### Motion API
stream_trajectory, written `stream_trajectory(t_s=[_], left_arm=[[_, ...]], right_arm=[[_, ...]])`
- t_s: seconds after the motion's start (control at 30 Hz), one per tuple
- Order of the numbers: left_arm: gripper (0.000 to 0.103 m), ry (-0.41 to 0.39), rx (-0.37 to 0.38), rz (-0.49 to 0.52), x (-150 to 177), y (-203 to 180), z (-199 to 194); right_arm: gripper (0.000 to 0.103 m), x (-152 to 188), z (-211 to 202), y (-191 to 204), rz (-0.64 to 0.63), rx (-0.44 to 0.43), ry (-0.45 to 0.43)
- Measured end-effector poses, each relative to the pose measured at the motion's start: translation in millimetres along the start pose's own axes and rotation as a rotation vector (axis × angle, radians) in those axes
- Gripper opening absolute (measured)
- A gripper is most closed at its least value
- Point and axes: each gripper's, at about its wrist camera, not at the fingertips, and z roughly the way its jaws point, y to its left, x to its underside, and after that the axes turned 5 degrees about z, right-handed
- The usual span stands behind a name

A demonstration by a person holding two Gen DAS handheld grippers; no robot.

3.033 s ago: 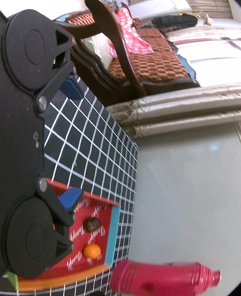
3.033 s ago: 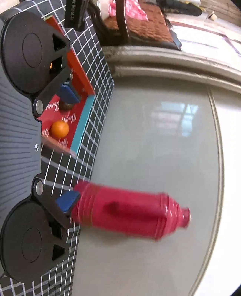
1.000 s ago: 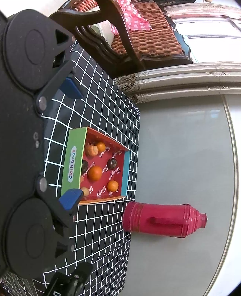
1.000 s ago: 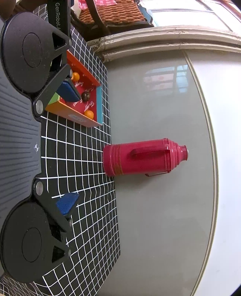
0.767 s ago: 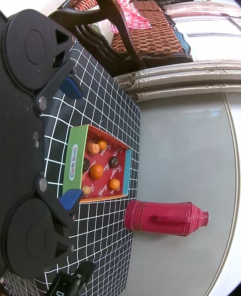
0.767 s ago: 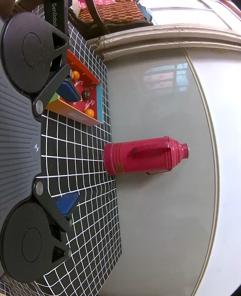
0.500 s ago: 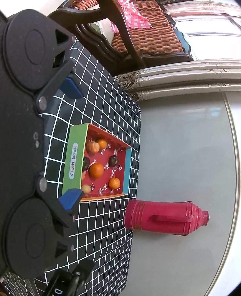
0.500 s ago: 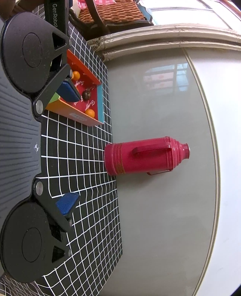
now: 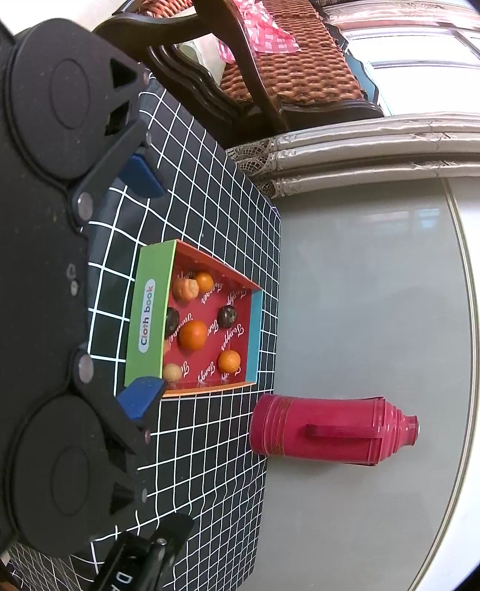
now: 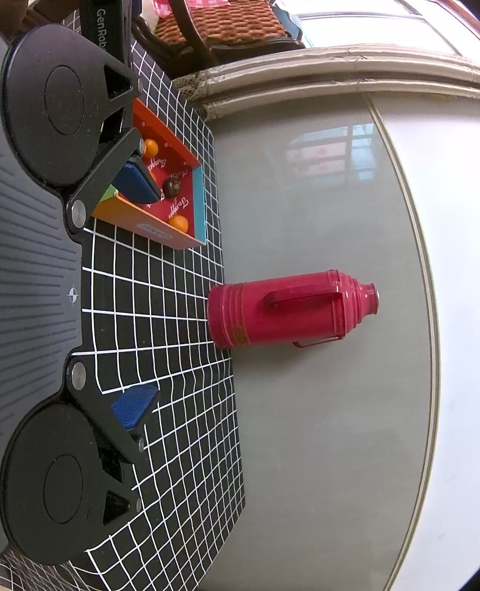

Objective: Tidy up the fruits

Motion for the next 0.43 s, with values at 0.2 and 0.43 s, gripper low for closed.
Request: stream_trajectory(t_s=[0.2, 0.43], left_arm=[[0.097, -0.002, 0.010, 0.001, 0.6, -1.6, 1.5], [0.095, -0.037, 0.017, 0.027, 1.5, -7.0, -0.9]], right_arm=[[0.103, -0.3, 0.5, 0.5, -0.001, 0.001, -0.002], [0.103, -1.1, 2.6, 1.6, -0.005, 0.005, -0.003]])
